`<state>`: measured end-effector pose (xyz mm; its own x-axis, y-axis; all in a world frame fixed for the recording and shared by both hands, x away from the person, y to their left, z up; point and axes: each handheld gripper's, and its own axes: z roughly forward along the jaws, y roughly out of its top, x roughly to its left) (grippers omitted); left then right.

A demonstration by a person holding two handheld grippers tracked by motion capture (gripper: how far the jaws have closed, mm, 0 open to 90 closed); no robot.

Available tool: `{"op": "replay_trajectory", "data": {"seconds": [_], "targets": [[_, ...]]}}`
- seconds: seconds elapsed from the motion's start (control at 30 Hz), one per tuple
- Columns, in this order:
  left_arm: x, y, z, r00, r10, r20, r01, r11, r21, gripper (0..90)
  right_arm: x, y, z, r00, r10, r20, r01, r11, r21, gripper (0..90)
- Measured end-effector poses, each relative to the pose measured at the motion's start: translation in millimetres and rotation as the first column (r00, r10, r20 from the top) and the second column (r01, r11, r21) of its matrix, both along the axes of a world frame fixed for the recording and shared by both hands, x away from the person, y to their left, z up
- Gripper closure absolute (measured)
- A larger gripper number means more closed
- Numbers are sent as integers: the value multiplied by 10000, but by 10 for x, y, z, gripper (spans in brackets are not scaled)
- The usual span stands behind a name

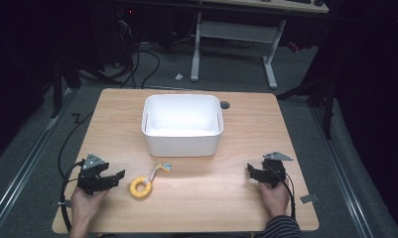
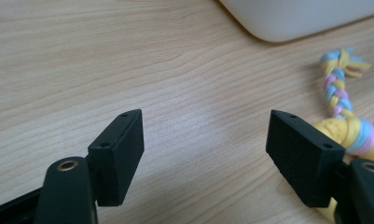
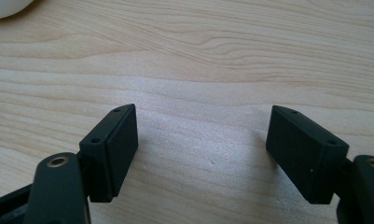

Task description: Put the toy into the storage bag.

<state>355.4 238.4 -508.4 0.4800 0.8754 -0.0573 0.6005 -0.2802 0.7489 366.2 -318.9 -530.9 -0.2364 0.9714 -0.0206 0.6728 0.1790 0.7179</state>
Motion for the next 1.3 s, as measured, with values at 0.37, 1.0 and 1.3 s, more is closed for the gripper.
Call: {"op": "replay_trajectory", "data": {"seconds": [0.37, 1.0, 1.3], "targets": [[-46, -166, 183, 9977, -660, -159, 666, 9972, 343, 300, -2, -2, 0, 10000, 15, 6, -15, 10000, 0, 254], [-45, -467, 382, 9800, -1359, -1451, 1515, 9832, 1019, 368, -9, 0, 2, 9999, 107, 6, -107, 9999, 31, 268], [-33, -613, 296, 9661, -1510, -2096, 1822, 9735, 1385, 407, -7, 0, 2, 9999, 125, 2, -125, 9999, 43, 268]]}}
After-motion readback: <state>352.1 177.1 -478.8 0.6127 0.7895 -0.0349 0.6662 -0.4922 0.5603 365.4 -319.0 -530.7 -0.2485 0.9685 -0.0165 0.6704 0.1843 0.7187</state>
